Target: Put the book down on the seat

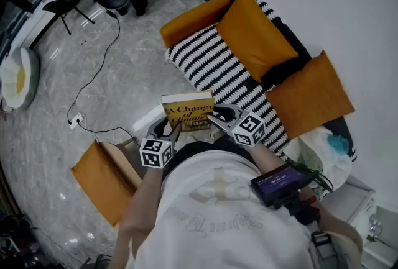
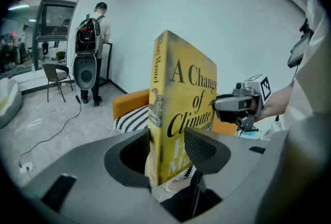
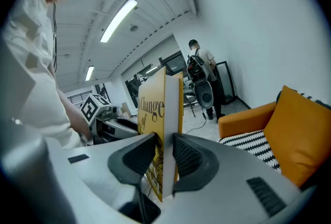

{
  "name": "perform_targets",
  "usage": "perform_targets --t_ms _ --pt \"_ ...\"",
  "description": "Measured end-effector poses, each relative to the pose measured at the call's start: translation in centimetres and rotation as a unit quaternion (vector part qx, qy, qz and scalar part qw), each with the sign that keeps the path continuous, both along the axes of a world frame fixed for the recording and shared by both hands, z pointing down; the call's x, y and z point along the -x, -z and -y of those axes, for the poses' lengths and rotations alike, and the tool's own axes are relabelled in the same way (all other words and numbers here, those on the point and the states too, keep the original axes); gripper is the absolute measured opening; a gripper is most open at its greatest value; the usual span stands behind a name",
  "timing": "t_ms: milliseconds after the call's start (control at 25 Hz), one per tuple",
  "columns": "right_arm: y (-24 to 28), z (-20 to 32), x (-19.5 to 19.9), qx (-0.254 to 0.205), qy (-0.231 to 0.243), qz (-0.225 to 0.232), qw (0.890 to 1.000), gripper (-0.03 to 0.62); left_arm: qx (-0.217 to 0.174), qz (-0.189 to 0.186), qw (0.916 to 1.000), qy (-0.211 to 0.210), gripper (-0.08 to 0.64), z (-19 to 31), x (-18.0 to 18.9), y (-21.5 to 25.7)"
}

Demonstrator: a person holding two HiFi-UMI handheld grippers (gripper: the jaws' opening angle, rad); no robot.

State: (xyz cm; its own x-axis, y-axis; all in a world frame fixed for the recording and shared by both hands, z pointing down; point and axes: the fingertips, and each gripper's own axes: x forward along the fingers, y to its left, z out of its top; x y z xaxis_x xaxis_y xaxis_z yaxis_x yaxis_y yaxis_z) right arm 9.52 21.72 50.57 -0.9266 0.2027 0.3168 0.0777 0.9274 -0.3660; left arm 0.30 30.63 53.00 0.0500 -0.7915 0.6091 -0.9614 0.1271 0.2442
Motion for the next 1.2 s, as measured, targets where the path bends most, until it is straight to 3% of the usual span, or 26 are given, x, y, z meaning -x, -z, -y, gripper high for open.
perform_targets --t_ms 240,560,1040,1200 --pt "1.8 -2.8 0.9 -0.021 0.003 0.007 1.000 0.118 -0.002 -0.009 0.9999 -0.006 0.209 -2.9 0.5 0.5" --pt "3.0 -2.3 1.1 -0.015 -0.035 0.018 0.999 0.118 -0.019 0.003 0.9991 -0.038 0.207 -1.6 1.5 1.8" --pt "2.3 -2.6 -1.5 0.000 -0.088 -0.003 0.996 0.118 -0.006 0.001 0.9939 -0.110 0.207 -0.6 0.2 1.8" --pt "1.9 -2.0 -1.5 0.001 -0.089 -0.003 0.996 0.118 -0.013 0.003 0.9936 -0.112 0.204 0.0 0.4 2.0"
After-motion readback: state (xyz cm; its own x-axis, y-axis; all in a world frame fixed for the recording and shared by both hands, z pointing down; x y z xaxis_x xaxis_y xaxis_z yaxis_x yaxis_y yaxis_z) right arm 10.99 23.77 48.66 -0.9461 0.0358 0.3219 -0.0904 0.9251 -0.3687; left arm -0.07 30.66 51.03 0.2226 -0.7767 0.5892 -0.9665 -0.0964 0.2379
